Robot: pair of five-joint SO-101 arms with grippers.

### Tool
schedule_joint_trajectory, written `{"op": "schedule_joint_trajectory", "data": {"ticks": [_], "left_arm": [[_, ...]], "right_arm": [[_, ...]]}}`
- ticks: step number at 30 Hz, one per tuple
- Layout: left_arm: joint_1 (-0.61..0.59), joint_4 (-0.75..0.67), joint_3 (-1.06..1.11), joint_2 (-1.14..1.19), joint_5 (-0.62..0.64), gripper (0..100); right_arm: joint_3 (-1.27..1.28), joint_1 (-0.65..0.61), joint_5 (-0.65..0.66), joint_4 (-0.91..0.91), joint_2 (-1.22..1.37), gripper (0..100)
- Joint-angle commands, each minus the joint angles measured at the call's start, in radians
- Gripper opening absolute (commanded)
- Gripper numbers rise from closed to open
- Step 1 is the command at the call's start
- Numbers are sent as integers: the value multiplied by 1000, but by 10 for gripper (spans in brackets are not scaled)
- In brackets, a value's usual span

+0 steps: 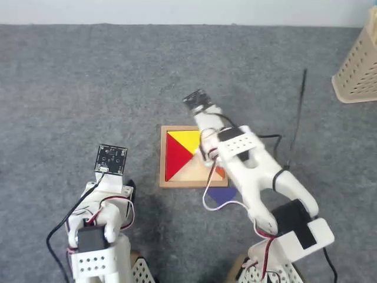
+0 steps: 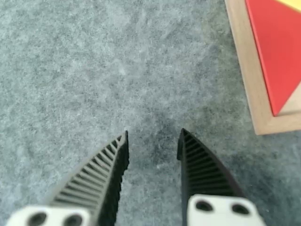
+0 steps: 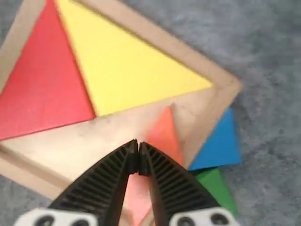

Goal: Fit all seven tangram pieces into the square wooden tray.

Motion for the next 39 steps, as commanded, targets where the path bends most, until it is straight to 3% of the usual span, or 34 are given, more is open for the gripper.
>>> {"op": "schedule_joint_trajectory", "data": {"ticks": [1, 12, 18, 26, 39], "left_arm": [[2, 5, -12, -6, -5, 168], [2, 5, -12, -6, -5, 168], [2, 5, -12, -6, -5, 168], [2, 5, -12, -6, -5, 168], [2, 5, -12, -6, -5, 168]], "right_arm": [[15, -25, 9, 25, -19, 6], [92, 111, -51, 4, -364, 6], [112, 128, -54, -18, -272, 6], [-35, 74, -54, 214, -81, 6], [-34, -77, -54, 166, -50, 6]]}}
